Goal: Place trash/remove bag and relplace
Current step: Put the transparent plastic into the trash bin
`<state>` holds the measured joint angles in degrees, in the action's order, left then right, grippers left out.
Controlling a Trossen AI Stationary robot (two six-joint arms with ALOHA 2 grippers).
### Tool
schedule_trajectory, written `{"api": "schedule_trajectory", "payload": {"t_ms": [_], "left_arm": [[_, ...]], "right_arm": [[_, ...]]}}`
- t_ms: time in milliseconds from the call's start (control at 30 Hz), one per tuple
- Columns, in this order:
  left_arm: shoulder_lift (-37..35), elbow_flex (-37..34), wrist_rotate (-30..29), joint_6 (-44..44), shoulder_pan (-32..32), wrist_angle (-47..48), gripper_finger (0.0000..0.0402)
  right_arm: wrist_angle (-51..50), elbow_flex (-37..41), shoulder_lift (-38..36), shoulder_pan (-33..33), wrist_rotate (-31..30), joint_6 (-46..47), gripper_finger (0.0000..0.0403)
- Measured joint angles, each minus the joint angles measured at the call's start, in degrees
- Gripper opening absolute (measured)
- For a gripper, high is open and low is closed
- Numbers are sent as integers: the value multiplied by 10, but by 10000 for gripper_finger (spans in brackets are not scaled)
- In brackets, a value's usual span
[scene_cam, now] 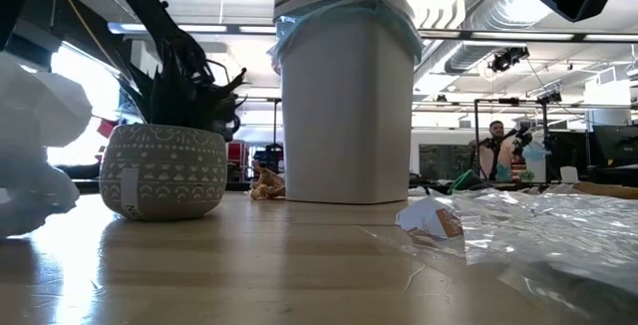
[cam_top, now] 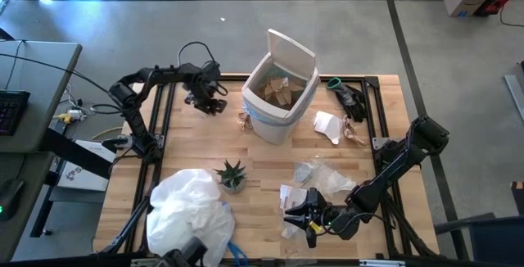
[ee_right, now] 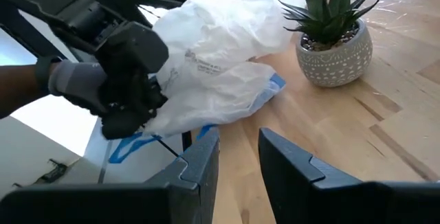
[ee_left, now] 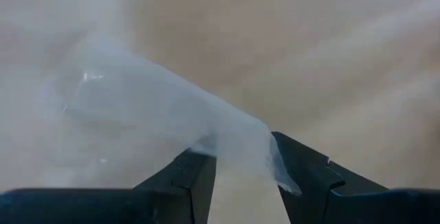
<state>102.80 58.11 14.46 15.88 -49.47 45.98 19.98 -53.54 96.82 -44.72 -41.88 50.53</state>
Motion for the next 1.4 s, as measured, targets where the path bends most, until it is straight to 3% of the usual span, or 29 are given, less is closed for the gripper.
{"api": "schedule_trajectory", "payload": {"t_ms": [200,467,600,767,900,1167,1400], "left_arm": [[-9,15,15,-33,43,7,121],[-97,51,0,-61,103,15,121],[-148,52,-75,-108,122,45,121],[-186,51,-196,-238,136,127,121],[-199,25,-237,-282,136,148,121],[-176,-8,-196,-114,88,131,121],[-154,-14,-151,-39,78,79,124]], "right_arm": [[1,0,0,5,0,0,90],[4,0,0,8,0,0,90],[4,0,0,12,0,0,90],[4,0,0,12,0,-4,90],[4,0,0,12,0,-6,90],[7,0,0,12,0,-6,90],[10,0,0,12,0,-15,90]]}}
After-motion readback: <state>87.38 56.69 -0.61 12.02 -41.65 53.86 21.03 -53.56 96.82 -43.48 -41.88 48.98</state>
